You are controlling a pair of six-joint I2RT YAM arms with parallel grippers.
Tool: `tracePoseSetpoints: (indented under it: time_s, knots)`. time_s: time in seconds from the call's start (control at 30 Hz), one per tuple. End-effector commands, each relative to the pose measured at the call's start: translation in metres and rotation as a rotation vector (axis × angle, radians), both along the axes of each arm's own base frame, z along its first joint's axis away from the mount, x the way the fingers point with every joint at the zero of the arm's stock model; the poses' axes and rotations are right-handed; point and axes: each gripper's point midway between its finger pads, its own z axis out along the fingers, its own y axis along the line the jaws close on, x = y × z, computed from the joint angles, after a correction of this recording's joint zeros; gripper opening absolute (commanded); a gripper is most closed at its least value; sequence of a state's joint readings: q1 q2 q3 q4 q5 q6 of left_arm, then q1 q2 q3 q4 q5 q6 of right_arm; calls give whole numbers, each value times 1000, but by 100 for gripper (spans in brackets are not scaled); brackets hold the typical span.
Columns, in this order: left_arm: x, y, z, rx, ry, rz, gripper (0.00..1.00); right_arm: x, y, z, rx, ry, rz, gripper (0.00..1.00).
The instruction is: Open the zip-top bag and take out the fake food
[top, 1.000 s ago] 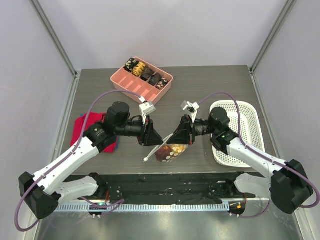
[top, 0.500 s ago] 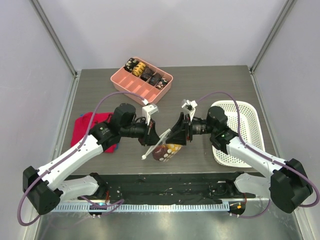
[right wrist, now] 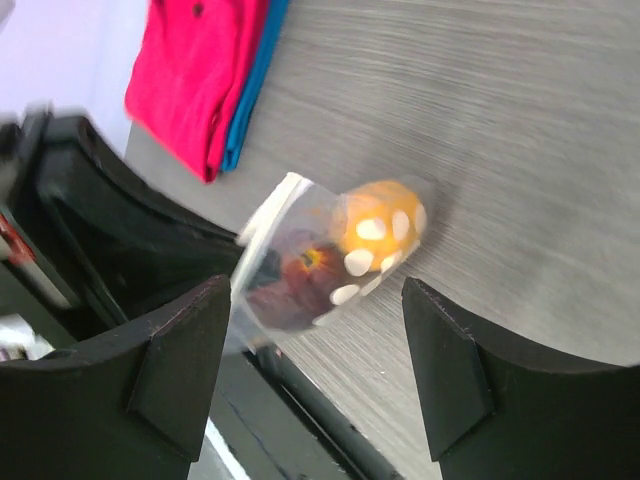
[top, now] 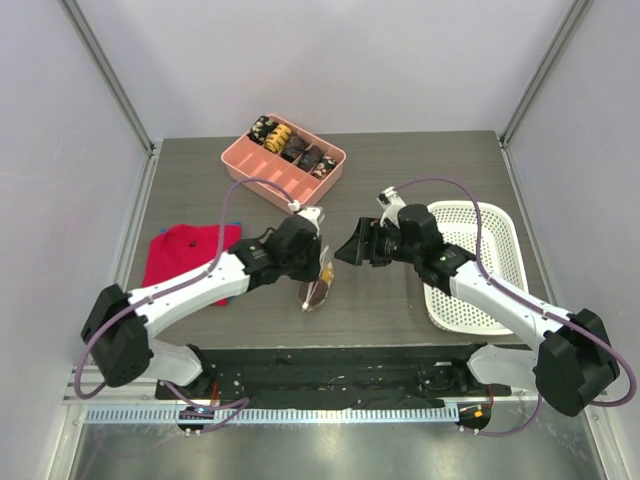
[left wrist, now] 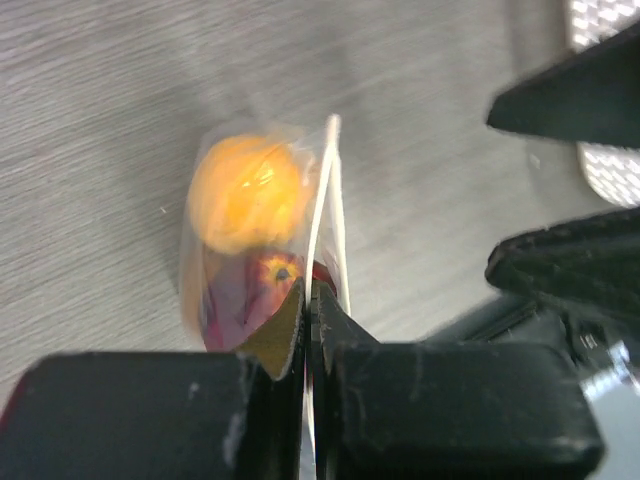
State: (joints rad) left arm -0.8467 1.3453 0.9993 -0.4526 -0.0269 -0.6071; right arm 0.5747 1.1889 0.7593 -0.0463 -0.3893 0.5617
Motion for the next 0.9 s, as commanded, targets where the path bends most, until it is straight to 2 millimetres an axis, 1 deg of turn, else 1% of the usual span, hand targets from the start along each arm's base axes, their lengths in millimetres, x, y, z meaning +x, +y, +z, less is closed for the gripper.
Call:
tracePoseSetpoints:
  time_s: [0.0,0.03,0.07,0.1,0.2,0.3,0.37,0.53,0.57,0.6,0.67,0.7,0.73,0.77,0.83,0.87]
  knots:
    - [30,-6,10,35,-76,225,0,8,-4,-1,59,154,-232,75]
    - [30,-9,5,38,-64,229,0,9,-2,-3,53,158,-254,75]
    - [29,-15,4,19,-72,231,0,1,2,-9,28,184,-247,74]
    - [31,-15,5,6,-83,259,0,1,3,-13,17,204,-266,73]
    - [28,-20,10,-24,-116,271,0,2,3,-18,6,207,-322,72]
    - [26,-25,10,-41,-107,267,0,-1,10,-22,-12,212,-310,70]
    - [24,-30,8,-37,-105,254,0,1,15,-25,-35,208,-306,70]
    - [19,-34,9,-37,-104,244,0,0,22,-32,-56,208,-305,68]
    - [18,-34,9,-37,-107,241,0,-1,24,-32,-55,208,-301,66]
    - [18,-34,9,-36,-106,243,0,3,22,-33,-64,192,-328,65]
    - [16,-34,10,-39,-103,240,0,1,25,-35,-69,197,-319,63]
    - [15,-33,12,-45,-107,238,0,0,27,-38,-72,201,-314,60]
    - [14,-33,13,-47,-112,237,0,0,28,-39,-74,207,-313,55]
    - [14,-32,13,-42,-115,235,0,-1,29,-42,-79,213,-310,43]
    - [17,-27,14,-24,-137,245,0,-3,31,-44,-79,216,-302,35]
    - [17,-23,15,-9,-143,251,0,-3,31,-44,-83,214,-299,26]
